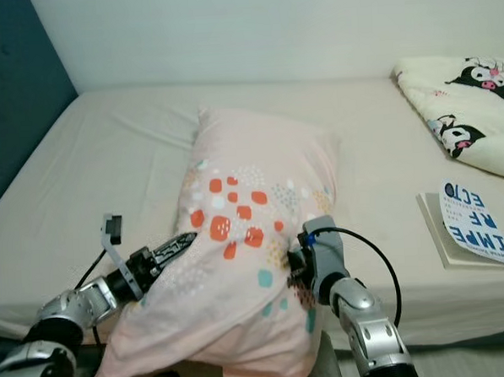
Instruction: Clean up the room
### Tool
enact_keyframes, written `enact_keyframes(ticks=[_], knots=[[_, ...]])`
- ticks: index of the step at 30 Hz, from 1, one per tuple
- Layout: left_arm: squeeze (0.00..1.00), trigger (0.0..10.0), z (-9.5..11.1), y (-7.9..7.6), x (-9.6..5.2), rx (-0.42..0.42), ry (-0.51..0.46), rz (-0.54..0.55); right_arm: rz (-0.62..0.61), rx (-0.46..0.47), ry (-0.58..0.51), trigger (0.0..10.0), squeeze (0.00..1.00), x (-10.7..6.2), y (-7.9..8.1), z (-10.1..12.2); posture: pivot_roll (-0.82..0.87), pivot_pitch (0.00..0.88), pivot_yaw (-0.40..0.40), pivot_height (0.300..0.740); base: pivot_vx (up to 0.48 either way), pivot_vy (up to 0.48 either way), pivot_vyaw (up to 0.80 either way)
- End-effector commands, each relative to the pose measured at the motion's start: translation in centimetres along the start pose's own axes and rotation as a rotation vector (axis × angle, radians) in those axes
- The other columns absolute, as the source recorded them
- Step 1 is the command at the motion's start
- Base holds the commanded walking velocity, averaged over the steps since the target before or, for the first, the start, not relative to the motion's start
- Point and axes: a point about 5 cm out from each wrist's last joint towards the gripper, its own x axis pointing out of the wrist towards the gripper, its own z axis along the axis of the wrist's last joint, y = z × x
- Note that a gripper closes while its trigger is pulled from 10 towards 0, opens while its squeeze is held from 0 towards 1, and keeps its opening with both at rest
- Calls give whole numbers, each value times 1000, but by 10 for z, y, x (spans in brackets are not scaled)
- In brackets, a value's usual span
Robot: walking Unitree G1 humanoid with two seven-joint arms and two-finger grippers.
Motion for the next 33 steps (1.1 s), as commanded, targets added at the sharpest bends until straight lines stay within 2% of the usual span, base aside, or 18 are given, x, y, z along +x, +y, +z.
enact_keyframes(ticks=[1,6,7,8,10,11,13,14,16,18,20,21,22,23,25,26,29,33], knots=[[1000,10000,-23,-3,10,-19,94,-40,28,7,29,10000,0,3,8,-4,-109,145,-34,581,0,0,0],[1000,10000,-27,-9,16,0,123,-90,29,5,31,10000,0,3,8,-4,-108,143,-32,581,0,0,0],[1000,10000,-31,-11,20,67,181,-91,27,2,32,10000,0,3,7,-4,-106,142,-31,581,0,0,0],[1000,10000,-31,-11,20,67,181,-91,27,2,32,10000,0,3,7,-4,-106,142,-31,581,0,0,0],[1000,10000,-38,-9,31,257,281,11,23,1,33,10000,0,3,6,-4,-105,142,-31,581,0,0,0],[1000,10000,-38,-9,31,257,281,11,23,1,33,10000,0,3,6,-4,-105,142,-31,581,0,0,0],[1000,10000,-35,-5,41,438,313,152,22,1,33,10000,0,4,7,-4,-104,142,-32,581,0,0,0],[1000,10000,-35,-5,41,438,313,152,22,1,33,10000,0,4,7,-4,-104,142,-32,581,0,0,0],[1000,10000,-29,-6,46,575,328,212,23,1,33,10000,0,4,8,-3,-103,142,-31,581,0,0,0],[1000,10000,-29,-6,46,575,328,212,23,1,33,10000,0,4,8,-3,-103,142,-31,581,0,0,0],[953,10000,-10,-9,52,626,233,277,23,1,30,10000,0,5,8,-2,-101,141,-32,581,0,0,0],[773,10000,-5,-9,53,656,219,310,23,1,30,10000,0,5,8,-2,-100,140,-32,581,0,0,0],[773,10000,-5,-9,53,656,219,310,23,1,30,10000,0,5,8,-2,-100,140,-32,581,0,0,0],[659,10000,-3,-9,53,687,225,330,23,1,29,10000,0,5,8,-2,-100,140,-32,581,0,0,0],[255,10000,-3,-9,52,712,249,351,24,1,29,10000,0,6,8,-2,-100,140,-32,581,0,0,0],[31,10000,-5,-10,52,664,245,337,24,1,29,10000,0,6,8,-2,-96,138,-33,581,0,0,0],[0,10000,-14,-15,56,519,224,273,26,2,30,10000,0,6,9,-2,-92,137,-33,581,0,0,0],[0,10000,-28,-16,55,506,290,235,28,3,30,10000,0,7,10,-2,-90,137,-33,581,0,0,0]])
